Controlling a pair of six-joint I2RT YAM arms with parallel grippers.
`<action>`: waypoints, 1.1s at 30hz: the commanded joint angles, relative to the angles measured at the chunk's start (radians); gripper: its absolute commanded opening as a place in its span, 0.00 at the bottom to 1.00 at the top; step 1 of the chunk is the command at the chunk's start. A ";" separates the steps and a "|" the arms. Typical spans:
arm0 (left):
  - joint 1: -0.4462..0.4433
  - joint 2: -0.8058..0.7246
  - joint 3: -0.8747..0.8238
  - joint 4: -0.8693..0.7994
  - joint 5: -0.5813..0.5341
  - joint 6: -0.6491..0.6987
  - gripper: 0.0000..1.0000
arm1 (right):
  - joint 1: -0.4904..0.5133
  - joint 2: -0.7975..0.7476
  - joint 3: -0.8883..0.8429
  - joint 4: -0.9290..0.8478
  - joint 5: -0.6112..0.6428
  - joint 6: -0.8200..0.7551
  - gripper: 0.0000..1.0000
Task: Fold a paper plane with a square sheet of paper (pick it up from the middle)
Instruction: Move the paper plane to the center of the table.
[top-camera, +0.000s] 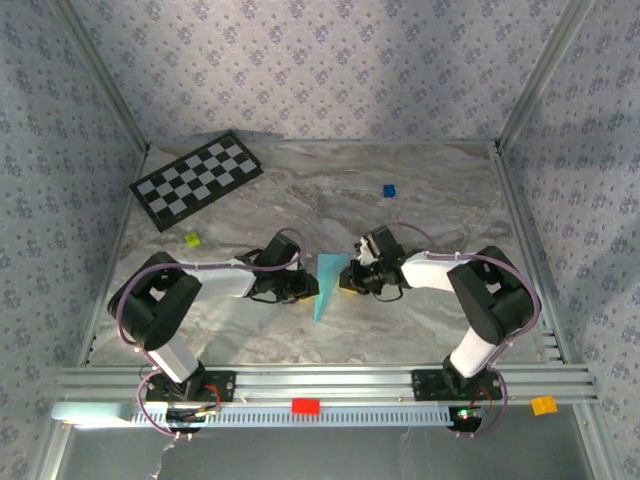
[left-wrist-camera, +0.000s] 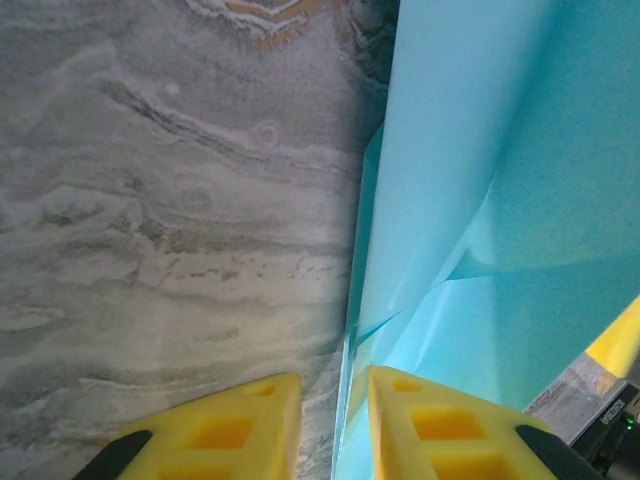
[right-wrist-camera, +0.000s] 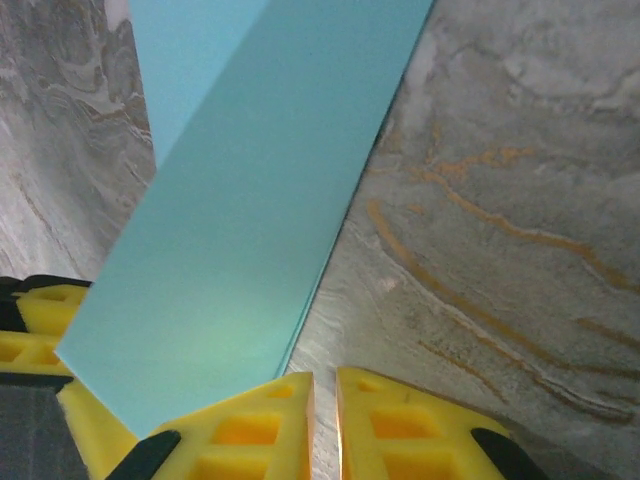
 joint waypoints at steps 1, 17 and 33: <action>-0.025 0.044 0.021 0.111 0.052 -0.004 0.23 | 0.013 0.021 -0.016 0.029 -0.025 0.020 0.13; -0.039 0.054 0.041 0.109 0.053 -0.004 0.20 | 0.022 0.036 -0.032 0.062 -0.033 0.029 0.12; -0.044 0.053 0.049 0.141 0.083 -0.011 0.03 | 0.016 0.024 -0.044 0.074 -0.049 0.033 0.13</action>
